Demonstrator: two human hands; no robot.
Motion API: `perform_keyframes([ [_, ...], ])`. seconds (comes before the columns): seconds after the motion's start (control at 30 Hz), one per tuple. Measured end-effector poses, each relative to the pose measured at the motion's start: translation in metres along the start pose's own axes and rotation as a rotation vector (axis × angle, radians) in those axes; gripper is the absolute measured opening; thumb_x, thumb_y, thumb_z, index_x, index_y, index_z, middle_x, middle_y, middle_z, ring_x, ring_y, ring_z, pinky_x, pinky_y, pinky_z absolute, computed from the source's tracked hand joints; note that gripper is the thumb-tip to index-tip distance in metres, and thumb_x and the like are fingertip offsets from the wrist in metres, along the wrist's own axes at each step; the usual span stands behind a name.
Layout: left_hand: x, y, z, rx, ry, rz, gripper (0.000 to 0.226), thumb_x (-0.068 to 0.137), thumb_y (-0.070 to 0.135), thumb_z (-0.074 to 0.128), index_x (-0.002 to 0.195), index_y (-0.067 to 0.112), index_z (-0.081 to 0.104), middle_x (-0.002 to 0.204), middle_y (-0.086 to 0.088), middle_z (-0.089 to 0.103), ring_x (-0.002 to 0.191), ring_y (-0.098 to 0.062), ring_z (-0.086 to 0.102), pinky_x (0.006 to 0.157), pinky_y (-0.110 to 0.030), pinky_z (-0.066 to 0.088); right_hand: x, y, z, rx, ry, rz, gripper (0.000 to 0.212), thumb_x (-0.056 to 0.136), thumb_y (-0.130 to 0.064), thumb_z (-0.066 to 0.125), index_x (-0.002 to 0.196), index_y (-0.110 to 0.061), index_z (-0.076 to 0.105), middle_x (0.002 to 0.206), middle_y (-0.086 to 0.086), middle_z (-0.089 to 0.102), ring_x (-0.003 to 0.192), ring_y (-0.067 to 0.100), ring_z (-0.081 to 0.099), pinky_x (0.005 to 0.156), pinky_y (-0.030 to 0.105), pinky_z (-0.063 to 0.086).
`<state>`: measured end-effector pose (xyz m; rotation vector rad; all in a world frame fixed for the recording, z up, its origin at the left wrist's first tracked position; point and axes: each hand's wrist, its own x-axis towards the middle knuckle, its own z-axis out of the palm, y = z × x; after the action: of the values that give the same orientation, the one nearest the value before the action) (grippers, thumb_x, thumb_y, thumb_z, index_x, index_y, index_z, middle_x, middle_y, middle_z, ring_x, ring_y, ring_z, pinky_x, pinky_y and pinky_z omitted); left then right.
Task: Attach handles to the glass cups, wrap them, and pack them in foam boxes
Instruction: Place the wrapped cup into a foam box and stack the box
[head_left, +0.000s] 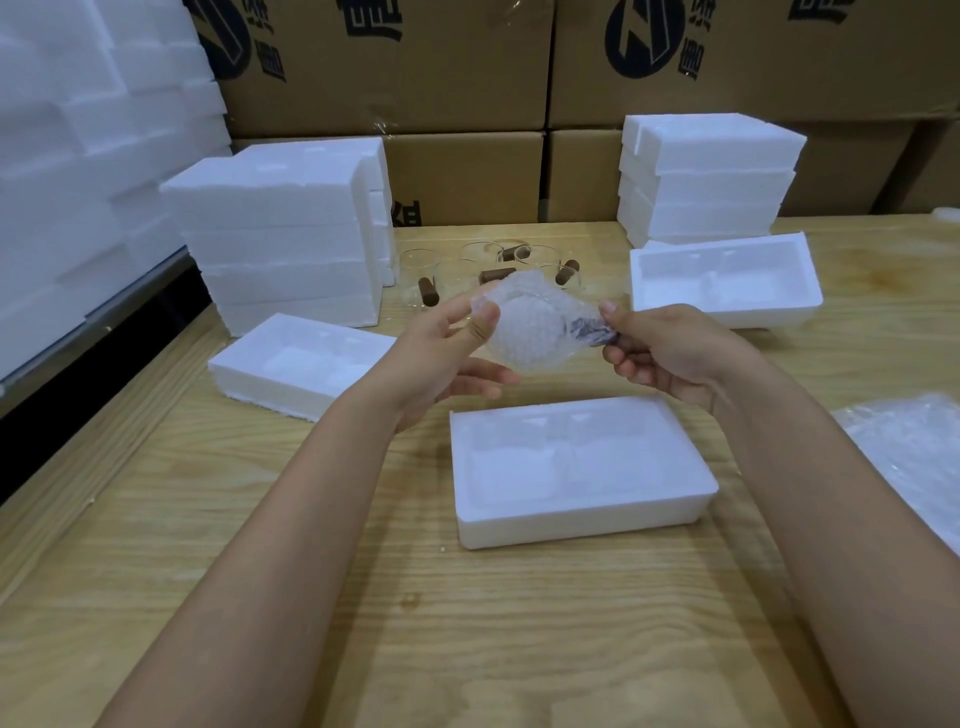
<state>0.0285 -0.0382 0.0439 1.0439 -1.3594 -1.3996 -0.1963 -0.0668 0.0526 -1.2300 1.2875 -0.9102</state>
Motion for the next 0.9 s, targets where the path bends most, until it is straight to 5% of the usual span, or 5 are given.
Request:
perform_keyframes([
  [0.27,0.003,-0.001,-0.005,-0.416,-0.111,-0.058,0.045,0.099,0.015,0.047,0.143,0.02,0.043,0.14,-0.017,0.049,0.102,-0.046,0.065,0.076,-0.03,0.059,-0.004,-0.001,0.0,0.163,-0.056,-0.132,0.021,0.088,-0.026,0.063,0.076,-0.009,0.061,0.057,0.001,0.062,0.048,0.008,0.055,0.049,0.013,0.048],
  [0.47,0.001,0.0,-0.007,-0.438,-0.078,-0.045,0.036,0.098,-0.009,0.038,0.116,0.016,0.057,0.117,-0.013,0.066,0.099,-0.044,0.067,0.077,-0.032,0.059,-0.005,0.001,-0.001,0.245,-0.086,-0.248,0.009,0.081,-0.013,0.066,0.077,-0.008,0.06,0.06,0.002,0.063,0.054,0.012,0.058,0.053,0.016,0.049],
  [0.6,0.002,0.002,-0.01,-0.452,-0.081,-0.05,0.042,0.088,0.001,0.049,0.126,0.015,0.059,0.133,-0.019,0.055,0.105,-0.045,0.064,0.081,-0.038,0.058,-0.005,0.004,-0.002,0.252,-0.137,-0.315,0.015,0.069,-0.013,0.068,0.08,-0.008,0.061,0.065,0.002,0.065,0.059,0.015,0.059,0.057,0.019,0.049],
  [0.73,0.002,0.003,-0.007,-0.399,-0.021,-0.022,0.044,0.08,0.028,0.066,0.123,0.019,0.061,0.122,-0.013,0.062,0.103,-0.04,0.067,0.079,-0.038,0.058,-0.004,0.007,-0.003,0.27,-0.185,-0.344,0.016,0.065,-0.007,0.069,0.079,-0.011,0.063,0.068,0.002,0.065,0.06,0.015,0.06,0.059,0.019,0.049],
  [0.9,0.002,-0.001,-0.007,-0.312,-0.036,0.033,0.048,0.074,0.018,0.072,0.119,0.024,0.057,0.105,-0.003,0.074,0.103,-0.034,0.068,0.078,-0.034,0.058,-0.002,0.01,-0.005,0.183,-0.227,-0.364,0.023,0.061,-0.001,0.07,0.08,-0.009,0.061,0.073,0.0,0.069,0.065,0.014,0.06,0.062,0.019,0.05],
])
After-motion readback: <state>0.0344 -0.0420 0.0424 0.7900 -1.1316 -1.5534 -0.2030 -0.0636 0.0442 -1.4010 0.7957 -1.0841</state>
